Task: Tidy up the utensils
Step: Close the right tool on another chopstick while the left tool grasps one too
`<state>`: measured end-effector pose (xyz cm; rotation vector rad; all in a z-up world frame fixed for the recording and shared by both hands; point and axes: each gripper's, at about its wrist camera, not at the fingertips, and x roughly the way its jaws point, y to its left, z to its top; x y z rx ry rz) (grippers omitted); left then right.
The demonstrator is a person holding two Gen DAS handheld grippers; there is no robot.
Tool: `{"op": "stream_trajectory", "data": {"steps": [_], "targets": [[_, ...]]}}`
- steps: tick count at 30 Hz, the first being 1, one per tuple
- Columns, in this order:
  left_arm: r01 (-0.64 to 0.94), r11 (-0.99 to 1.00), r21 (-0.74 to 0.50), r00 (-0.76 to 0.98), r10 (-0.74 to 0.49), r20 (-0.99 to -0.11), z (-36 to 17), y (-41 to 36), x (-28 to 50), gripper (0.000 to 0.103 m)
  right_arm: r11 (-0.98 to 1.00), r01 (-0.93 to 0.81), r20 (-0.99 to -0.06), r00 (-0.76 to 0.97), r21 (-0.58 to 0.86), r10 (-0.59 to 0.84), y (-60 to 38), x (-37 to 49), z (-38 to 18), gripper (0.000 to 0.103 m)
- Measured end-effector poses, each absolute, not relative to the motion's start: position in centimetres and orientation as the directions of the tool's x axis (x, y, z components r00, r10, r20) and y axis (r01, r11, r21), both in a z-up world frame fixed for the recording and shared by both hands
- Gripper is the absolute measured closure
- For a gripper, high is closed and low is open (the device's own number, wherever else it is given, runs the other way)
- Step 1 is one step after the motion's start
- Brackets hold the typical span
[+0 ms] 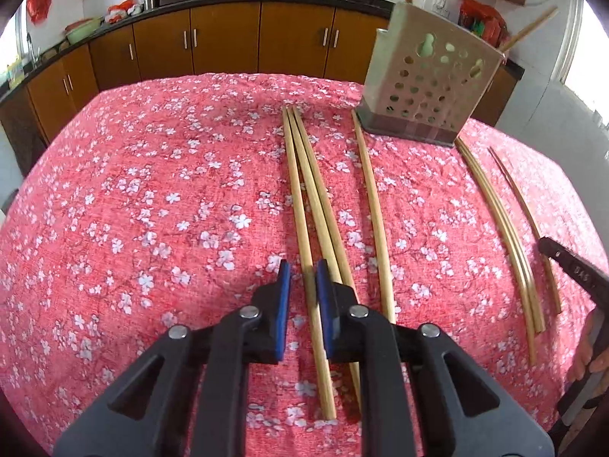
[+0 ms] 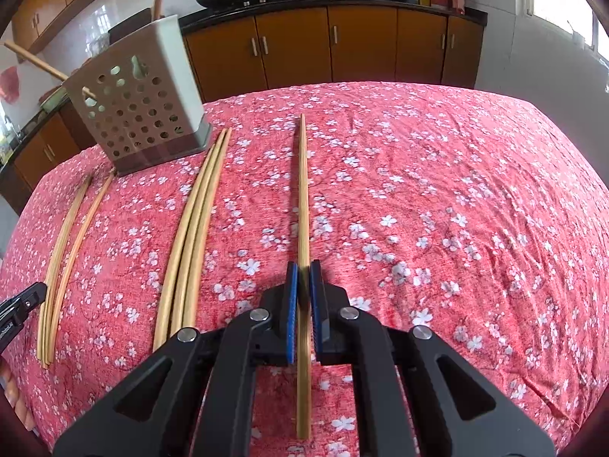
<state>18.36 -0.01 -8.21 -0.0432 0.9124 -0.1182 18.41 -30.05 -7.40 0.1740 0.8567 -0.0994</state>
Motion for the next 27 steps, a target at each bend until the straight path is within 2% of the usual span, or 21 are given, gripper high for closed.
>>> {"op": "stream_trajectory", "data": {"steps": [2,4,7,13,27], "targets": [[0.089,0.993,-0.08,0.607,-0.118,-0.786,-8.2,-0.3,18.3,0.088,0.984,0.133,-0.758,0.653,0.118,0.002,-29.5,18.4,-7.4,0.095],[0.08,0.995,-0.064,0.611,-0.1,-0.785,-8.3,-0.2,18.4,0.094,0.986,0.126,-0.756,0.654,0.111,0.001,-29.2,18.5,-7.4,0.095],[0.038,0.997,-0.071,0.613,-0.08,-0.786,-8.4,1.0,19.2,0.095,0.988,0.116,-0.753,0.658,0.104,0.002,-29.1,18.7,-7.4,0.095],[-0.053,0.994,-0.098,0.621,-0.044,-0.783,-8.3,5.1,20.5,0.095,0.979,0.174,-0.75,0.661,0.108,-0.035,-30.9,18.9,-7.7,0.095],[-0.051,0.989,-0.141,0.635,-0.077,-0.768,-8.4,6.3,20.6,0.093,0.976,0.183,-0.749,0.662,0.121,-0.031,-31.2,18.7,-7.8,0.095]]}}
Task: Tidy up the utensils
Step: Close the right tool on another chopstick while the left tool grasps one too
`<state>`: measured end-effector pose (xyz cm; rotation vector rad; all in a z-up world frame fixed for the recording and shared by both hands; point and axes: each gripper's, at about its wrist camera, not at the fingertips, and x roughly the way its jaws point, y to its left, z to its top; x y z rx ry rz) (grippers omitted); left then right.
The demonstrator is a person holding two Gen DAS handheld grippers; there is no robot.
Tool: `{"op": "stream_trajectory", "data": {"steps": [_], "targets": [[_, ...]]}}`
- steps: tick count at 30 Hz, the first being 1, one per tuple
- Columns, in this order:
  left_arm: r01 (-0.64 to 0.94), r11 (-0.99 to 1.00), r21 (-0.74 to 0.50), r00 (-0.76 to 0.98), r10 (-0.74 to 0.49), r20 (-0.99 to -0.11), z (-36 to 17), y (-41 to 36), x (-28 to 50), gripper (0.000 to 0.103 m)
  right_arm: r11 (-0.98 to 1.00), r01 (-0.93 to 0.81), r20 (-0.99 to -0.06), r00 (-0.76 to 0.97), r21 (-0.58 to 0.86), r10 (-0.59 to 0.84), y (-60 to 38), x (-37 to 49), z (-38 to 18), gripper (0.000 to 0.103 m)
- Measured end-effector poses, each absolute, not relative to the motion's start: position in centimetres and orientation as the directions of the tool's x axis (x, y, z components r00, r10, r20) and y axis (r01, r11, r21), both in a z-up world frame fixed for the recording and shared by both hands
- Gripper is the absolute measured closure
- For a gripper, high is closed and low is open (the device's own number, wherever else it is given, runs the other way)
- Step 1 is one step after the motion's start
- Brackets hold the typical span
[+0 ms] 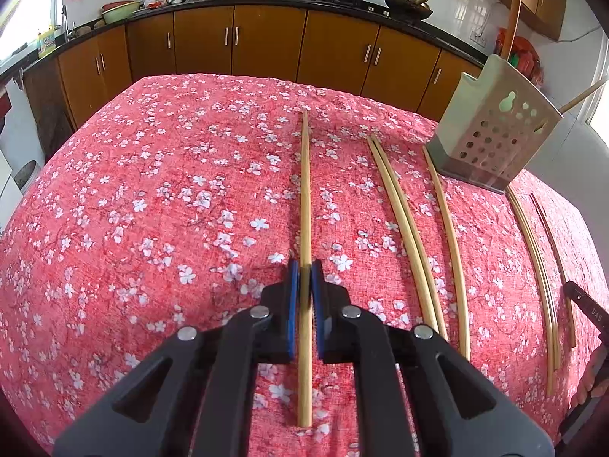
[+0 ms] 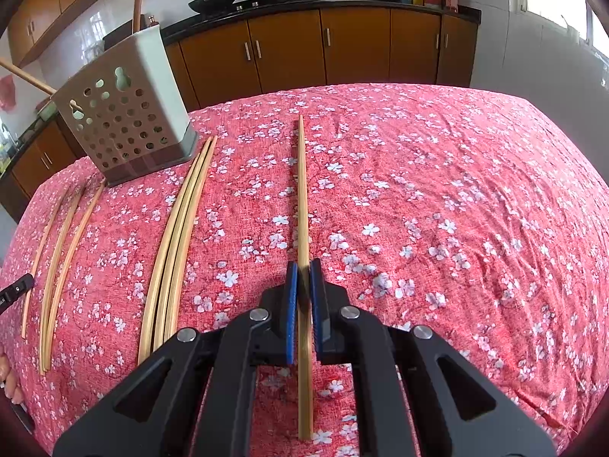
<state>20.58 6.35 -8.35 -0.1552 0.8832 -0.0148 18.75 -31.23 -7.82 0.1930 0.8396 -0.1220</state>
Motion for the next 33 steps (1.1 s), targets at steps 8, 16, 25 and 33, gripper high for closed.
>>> {"op": "stream_trajectory", "data": {"steps": [8,16,25,33], "targets": [[-0.052,0.989,-0.135,0.635,-0.071,-0.769,-8.4,6.5,20.5,0.093,0.979,0.185,-0.751,0.658,0.088,-0.057,-30.9,18.7,-7.8,0.095],[-0.054,0.991,-0.122,0.634,-0.061,-0.771,-8.4,6.1,20.6,0.093,0.981,0.184,-0.752,0.655,0.067,-0.071,-30.6,18.8,-7.8,0.095],[-0.045,0.994,-0.104,0.631,-0.052,-0.774,-8.4,5.9,20.2,0.093,0.98,0.181,-0.751,0.658,0.083,-0.058,-30.7,18.1,-7.7,0.095],[-0.043,0.995,-0.094,0.63,-0.046,-0.775,-8.3,5.5,19.3,0.093,0.98,0.181,-0.751,0.657,0.08,-0.06,-30.5,17.7,-7.6,0.095]]}}
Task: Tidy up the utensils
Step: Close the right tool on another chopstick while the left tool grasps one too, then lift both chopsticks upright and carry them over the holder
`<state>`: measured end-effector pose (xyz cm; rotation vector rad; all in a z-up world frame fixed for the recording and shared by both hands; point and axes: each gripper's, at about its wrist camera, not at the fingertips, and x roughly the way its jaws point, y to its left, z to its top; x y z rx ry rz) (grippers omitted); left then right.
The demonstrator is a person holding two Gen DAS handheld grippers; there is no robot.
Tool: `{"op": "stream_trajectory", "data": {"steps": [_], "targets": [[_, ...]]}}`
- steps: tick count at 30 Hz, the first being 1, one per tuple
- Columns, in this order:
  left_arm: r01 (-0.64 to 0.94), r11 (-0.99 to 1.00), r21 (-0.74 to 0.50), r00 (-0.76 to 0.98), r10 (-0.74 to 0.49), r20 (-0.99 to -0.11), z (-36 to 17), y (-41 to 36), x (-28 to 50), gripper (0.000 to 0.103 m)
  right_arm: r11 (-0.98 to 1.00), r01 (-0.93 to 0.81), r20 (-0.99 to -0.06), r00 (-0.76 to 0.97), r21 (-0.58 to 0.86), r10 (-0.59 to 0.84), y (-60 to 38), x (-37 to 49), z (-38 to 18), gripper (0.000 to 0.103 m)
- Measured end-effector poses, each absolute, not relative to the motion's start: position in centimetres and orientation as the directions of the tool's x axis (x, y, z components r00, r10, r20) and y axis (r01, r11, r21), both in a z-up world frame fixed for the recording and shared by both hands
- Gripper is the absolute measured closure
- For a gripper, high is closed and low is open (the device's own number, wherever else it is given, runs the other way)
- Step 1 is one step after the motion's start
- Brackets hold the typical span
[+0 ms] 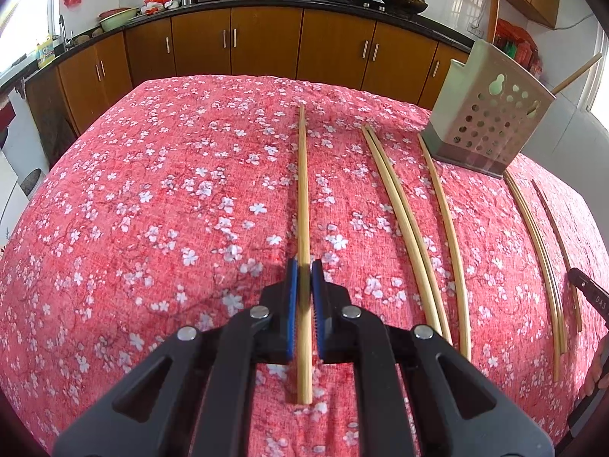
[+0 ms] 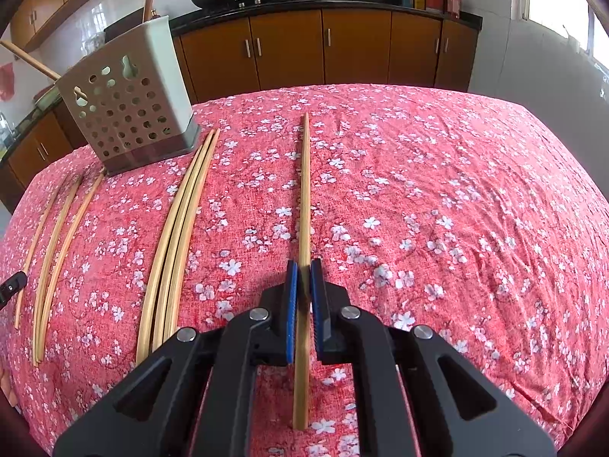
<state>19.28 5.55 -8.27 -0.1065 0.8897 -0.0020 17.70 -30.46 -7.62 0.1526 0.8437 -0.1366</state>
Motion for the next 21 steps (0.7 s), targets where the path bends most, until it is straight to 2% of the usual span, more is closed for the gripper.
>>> {"op": "stream_trajectory", "data": {"steps": [11,21], "targets": [[-0.025,0.997,-0.066,0.628,-0.036,-0.778,-8.0,5.2,19.0,0.095,0.981,0.173,-0.733,0.679,0.092,-0.051,-30.6,17.1,-7.1,0.095],[-0.015,0.996,-0.092,0.707,-0.055,-0.705,-4.7,5.7,17.3,0.095,0.982,0.159,-0.659,0.75,0.104,-0.051,-30.6,15.5,-4.1,0.095]]}}
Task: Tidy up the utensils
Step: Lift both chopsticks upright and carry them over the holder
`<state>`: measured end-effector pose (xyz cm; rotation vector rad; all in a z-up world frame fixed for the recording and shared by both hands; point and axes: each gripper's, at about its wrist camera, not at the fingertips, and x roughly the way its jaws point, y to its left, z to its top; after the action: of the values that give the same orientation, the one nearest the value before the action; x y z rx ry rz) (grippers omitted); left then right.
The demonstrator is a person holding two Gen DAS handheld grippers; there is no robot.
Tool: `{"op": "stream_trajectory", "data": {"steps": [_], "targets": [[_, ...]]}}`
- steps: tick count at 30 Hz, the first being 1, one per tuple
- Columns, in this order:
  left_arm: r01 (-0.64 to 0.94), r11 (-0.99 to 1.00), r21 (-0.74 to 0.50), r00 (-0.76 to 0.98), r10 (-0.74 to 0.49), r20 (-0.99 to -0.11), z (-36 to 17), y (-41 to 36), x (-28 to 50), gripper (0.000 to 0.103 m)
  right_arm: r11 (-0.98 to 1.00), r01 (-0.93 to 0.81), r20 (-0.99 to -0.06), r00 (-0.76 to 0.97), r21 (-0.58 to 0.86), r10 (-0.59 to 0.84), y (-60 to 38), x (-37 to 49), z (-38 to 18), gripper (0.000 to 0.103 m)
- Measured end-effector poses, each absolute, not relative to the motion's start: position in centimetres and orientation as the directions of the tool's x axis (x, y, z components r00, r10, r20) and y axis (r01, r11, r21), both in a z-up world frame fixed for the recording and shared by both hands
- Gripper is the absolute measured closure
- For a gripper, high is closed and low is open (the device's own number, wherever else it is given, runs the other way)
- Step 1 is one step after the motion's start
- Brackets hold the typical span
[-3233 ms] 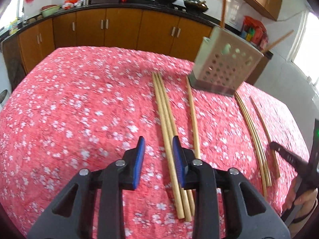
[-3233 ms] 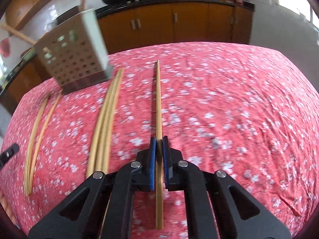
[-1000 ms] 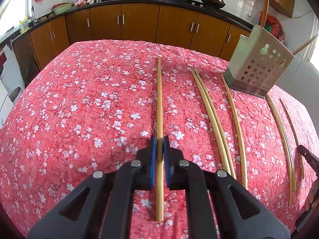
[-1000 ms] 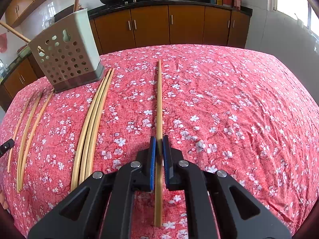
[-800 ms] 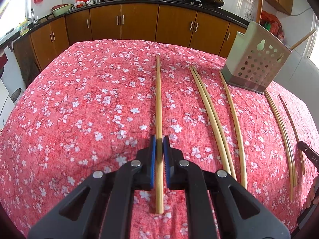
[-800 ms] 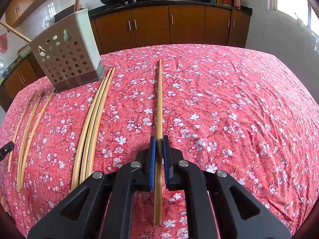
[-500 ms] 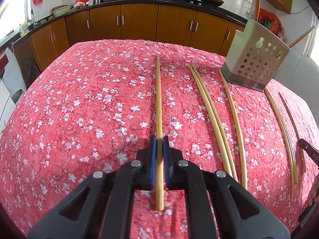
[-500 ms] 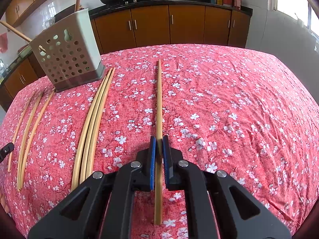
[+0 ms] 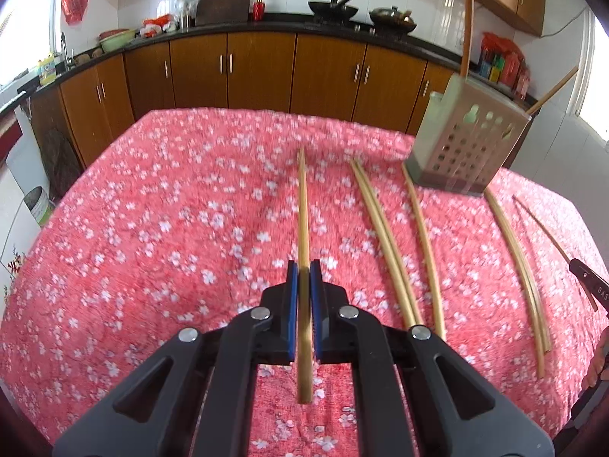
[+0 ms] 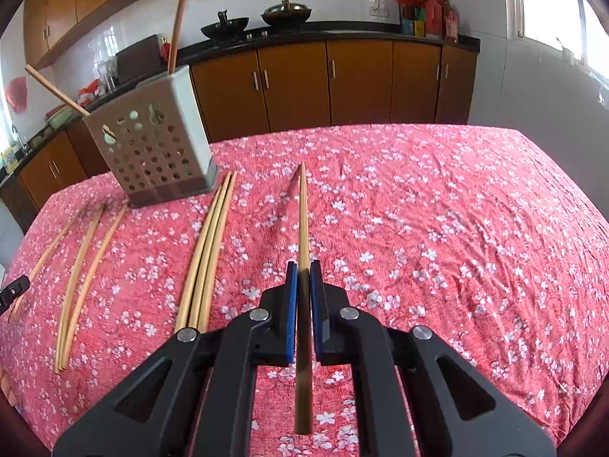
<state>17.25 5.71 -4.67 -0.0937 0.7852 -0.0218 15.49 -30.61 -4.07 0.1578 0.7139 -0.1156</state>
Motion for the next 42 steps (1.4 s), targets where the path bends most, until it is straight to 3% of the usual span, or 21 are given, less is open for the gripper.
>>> {"op": "stream_trajectory", "data": {"steps": [19,33,42], "targets": [[0.026,0.992,-0.122,0.846,-0.087,-0.527,4.1,5.2,16.5,0.096,0.978,0.127,-0.491,0.871,0.164,-0.031,-31.3,14.1,3.0,0.096],[0.075,0.988,-0.136,0.874,-0.131,-0.467,8.3,4.2,17.0,0.096,0.973,0.064,-0.387,0.922,0.221,0.027,-31.4,14.7,7.8,0.096],[0.184,0.967,-0.174,0.917,-0.233,-0.324,15.2,1.1,17.0,0.096,0.954,-0.058,-0.209,0.97,0.295,0.123,-30.2,15.1,14.2,0.096]]}}
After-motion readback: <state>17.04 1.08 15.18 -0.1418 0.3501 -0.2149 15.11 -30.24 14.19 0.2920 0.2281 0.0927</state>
